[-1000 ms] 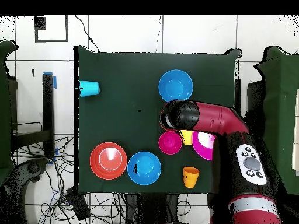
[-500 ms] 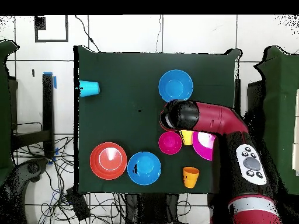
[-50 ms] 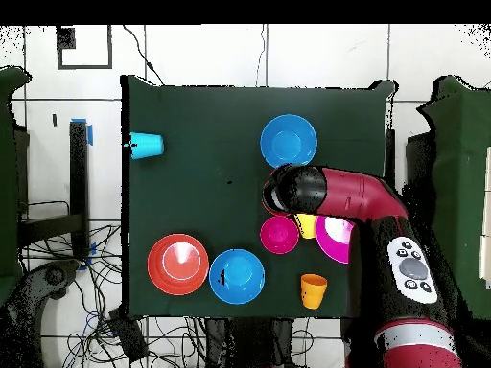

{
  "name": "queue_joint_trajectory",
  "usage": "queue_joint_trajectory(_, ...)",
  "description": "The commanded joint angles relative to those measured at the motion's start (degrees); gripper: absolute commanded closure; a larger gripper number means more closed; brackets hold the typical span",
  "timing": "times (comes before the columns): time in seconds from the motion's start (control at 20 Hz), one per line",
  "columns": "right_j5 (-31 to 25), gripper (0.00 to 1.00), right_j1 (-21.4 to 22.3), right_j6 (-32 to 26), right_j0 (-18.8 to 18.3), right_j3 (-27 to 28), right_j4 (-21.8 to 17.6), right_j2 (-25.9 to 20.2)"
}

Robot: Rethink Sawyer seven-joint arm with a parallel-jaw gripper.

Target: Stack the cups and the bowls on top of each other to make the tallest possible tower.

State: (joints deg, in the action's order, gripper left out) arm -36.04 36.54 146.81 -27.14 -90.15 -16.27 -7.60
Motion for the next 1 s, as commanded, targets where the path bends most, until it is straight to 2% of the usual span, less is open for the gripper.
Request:
queue_joint_trajectory(0.05, 4.4, 0.00, -3.6, -3.2, 0.1, 1.2, -0.8, -4.7)
queue_joint_trajectory(0.35, 3.0, 0.00, -0.1, -6.6, 0.0, 1.7, -0.8, -6.9)
queue_joint_trajectory(0.55, 8.0, 0.00, -2.9, -7.9, -1.9, 2.3, -1.3, -10.1)
queue_joint_trajectory(0.7, 11.0, 0.00, -4.7, -7.4, -1.7, 3.1, -2.5, -11.1)
queue_joint_trajectory(1.0, 9.0, 0.00, -7.0, -5.3, 0.5, 6.5, -1.6, -10.4)
